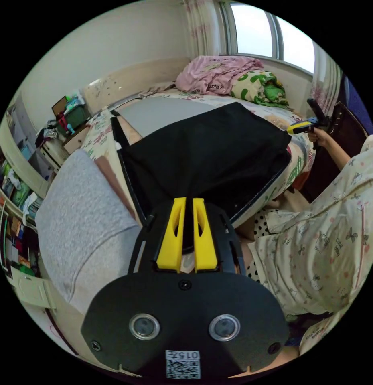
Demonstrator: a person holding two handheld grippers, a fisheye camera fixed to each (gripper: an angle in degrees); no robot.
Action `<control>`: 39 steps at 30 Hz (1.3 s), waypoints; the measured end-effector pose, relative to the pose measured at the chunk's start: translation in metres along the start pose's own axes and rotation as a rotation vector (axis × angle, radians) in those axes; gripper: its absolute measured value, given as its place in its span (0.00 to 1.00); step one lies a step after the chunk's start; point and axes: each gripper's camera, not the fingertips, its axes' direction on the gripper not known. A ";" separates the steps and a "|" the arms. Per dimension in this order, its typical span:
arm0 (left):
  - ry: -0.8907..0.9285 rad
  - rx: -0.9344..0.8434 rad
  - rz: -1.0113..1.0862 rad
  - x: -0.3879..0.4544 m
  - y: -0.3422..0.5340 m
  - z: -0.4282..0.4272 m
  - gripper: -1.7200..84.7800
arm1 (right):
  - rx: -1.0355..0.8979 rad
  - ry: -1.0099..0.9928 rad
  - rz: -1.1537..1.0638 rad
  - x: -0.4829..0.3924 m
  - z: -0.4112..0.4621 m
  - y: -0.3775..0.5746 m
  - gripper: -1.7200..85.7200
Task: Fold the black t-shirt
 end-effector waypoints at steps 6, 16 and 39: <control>-0.050 0.093 -0.041 0.006 -0.033 -0.060 0.04 | 0.066 0.058 -0.127 -0.028 0.002 -0.030 0.09; 0.115 0.112 -0.112 -0.005 -0.056 -0.022 0.03 | -0.049 -0.031 -0.026 0.013 0.078 -0.042 0.03; 0.322 0.093 0.216 0.123 -0.555 0.163 0.11 | 0.283 0.070 0.498 0.187 0.029 0.035 0.10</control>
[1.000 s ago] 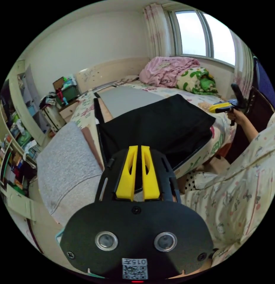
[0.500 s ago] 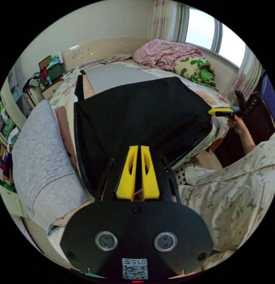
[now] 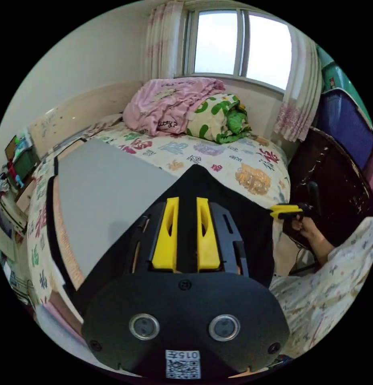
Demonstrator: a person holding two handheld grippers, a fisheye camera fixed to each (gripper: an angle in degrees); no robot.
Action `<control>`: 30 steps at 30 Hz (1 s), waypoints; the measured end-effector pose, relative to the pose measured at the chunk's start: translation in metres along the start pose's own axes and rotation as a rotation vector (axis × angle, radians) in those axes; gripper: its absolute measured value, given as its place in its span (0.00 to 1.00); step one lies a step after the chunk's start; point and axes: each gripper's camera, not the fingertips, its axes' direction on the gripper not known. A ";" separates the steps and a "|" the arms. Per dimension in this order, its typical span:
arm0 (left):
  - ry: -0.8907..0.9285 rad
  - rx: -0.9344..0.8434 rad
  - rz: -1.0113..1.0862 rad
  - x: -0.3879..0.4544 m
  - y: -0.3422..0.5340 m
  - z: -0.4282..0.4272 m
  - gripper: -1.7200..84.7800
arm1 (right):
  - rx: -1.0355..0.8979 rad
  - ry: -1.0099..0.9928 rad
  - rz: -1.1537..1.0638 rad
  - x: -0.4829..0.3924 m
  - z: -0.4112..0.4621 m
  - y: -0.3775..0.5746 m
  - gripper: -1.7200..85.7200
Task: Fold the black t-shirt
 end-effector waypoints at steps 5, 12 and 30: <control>0.095 -0.073 -0.076 0.001 -0.104 0.153 0.14 | 0.034 -0.058 0.052 0.020 0.004 0.008 0.04; 0.078 -0.310 -0.163 0.006 -0.127 0.315 0.09 | 0.125 -0.064 0.079 0.042 -0.008 0.028 0.03; 0.390 0.427 -0.189 -0.015 0.002 0.110 0.03 | 0.272 -0.310 -0.666 -0.053 -0.125 0.086 0.03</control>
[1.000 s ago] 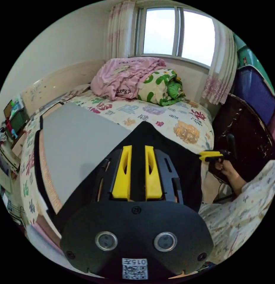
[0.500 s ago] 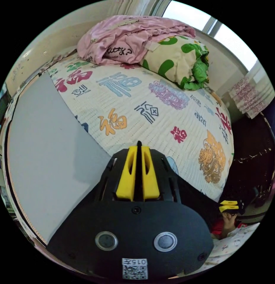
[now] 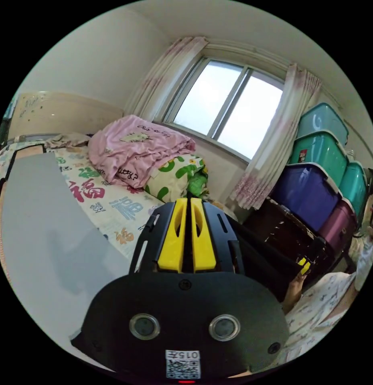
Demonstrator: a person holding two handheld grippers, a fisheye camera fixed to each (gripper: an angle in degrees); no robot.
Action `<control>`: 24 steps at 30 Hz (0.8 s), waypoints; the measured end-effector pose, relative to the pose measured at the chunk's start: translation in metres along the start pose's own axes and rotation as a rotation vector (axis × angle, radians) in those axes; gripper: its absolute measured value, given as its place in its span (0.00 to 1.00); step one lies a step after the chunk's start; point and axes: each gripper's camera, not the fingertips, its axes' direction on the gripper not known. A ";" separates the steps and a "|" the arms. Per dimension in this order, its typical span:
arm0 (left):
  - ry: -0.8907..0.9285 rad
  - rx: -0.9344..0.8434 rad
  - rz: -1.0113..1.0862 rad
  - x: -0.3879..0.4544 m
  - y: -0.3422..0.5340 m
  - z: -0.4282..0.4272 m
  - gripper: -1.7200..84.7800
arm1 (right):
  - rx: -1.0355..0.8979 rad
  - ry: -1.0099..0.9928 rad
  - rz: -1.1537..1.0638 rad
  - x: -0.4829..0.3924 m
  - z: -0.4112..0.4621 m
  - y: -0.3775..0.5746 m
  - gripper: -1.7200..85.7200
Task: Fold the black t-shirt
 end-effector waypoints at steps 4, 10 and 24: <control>-0.081 -0.016 -0.118 -0.082 0.114 -0.085 0.02 | -0.079 -0.281 -0.029 -0.014 0.084 0.020 0.03; -0.320 -0.109 -0.303 -0.165 0.256 -0.129 0.02 | -0.363 -0.450 -0.005 -0.043 0.227 0.060 0.03; -0.305 -0.206 -0.426 -0.184 0.347 -0.046 0.07 | -0.490 -0.403 0.052 -0.043 0.298 0.082 0.03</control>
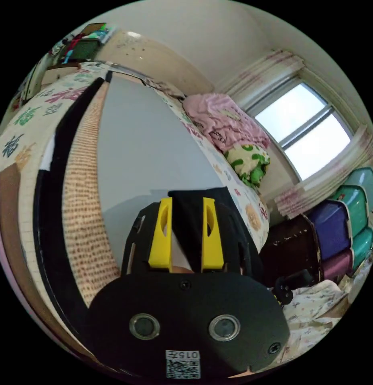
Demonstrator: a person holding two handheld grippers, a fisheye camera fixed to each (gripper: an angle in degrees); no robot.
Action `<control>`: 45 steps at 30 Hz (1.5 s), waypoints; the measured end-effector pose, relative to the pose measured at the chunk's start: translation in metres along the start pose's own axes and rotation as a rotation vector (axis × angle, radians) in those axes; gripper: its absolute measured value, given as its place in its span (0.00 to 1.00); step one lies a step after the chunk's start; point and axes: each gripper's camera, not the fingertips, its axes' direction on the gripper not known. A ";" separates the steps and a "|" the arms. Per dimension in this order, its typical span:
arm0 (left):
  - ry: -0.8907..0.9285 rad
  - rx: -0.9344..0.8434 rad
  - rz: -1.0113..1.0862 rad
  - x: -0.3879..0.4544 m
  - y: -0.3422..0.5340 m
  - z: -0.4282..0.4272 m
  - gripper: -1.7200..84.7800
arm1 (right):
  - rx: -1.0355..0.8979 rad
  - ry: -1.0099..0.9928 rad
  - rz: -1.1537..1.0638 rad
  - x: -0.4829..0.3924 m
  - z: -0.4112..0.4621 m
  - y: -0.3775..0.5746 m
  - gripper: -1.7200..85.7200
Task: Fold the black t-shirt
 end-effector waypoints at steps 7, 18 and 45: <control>-0.290 -0.124 0.130 0.032 -0.006 0.068 0.02 | -0.047 0.056 0.006 0.018 0.053 -0.022 0.04; -0.166 -0.030 0.075 0.002 0.043 0.056 0.13 | 0.291 0.036 -0.001 0.084 -0.082 -0.047 0.14; 0.253 -0.020 -0.123 -0.121 0.021 0.065 0.10 | 0.086 0.298 0.463 0.427 0.062 -0.126 0.07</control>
